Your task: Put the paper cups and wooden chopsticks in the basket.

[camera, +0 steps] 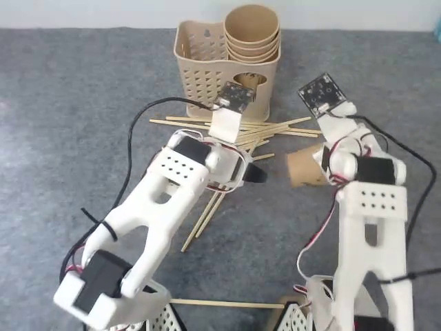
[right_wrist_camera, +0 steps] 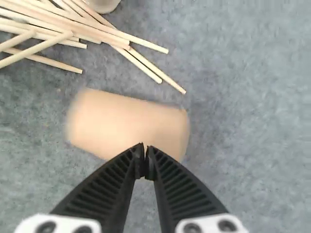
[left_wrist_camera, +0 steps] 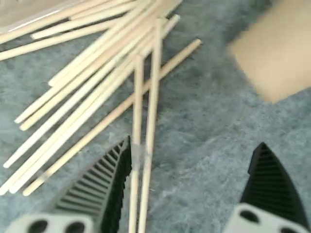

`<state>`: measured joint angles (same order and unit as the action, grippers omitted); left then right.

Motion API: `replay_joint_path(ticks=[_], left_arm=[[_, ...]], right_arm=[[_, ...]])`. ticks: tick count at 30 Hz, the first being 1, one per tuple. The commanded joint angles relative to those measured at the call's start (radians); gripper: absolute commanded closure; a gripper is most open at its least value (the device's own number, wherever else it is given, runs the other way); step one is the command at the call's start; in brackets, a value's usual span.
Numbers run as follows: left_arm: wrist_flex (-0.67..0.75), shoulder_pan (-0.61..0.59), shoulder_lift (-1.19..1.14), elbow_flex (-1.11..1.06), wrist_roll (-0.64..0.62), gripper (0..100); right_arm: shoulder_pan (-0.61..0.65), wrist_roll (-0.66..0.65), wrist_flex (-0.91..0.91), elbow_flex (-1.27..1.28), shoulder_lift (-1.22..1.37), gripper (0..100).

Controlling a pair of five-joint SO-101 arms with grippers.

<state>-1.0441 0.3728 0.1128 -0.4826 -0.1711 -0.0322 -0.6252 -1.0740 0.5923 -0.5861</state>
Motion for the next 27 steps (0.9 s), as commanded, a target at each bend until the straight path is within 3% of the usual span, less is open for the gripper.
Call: replay_joint_path(ticks=[1,6,10,13,17,27], left_arm=[[0.015,-0.017,0.014,0.010,-0.015,64],[0.040,-0.015,0.008,0.004,-0.015,64],[0.046,-0.017,0.009,-0.013,-0.015,64],[0.072,-0.017,0.012,-0.033,-0.015,64],[0.078,-0.015,0.012,-0.035,-0.014,64],[0.078,-0.014,0.006,-0.036,-0.014,64]], right_arm=[[-0.021,0.046,-0.007,0.034,-0.082,99.0],[0.022,0.049,-0.013,0.080,-0.133,99.0],[-0.047,0.054,-0.016,0.084,-0.171,97.6],[-0.153,0.054,-0.053,0.087,-0.176,89.0],[-0.148,0.054,-0.065,0.152,-0.186,77.3],[-0.147,0.044,0.096,0.279,-0.174,73.4]])
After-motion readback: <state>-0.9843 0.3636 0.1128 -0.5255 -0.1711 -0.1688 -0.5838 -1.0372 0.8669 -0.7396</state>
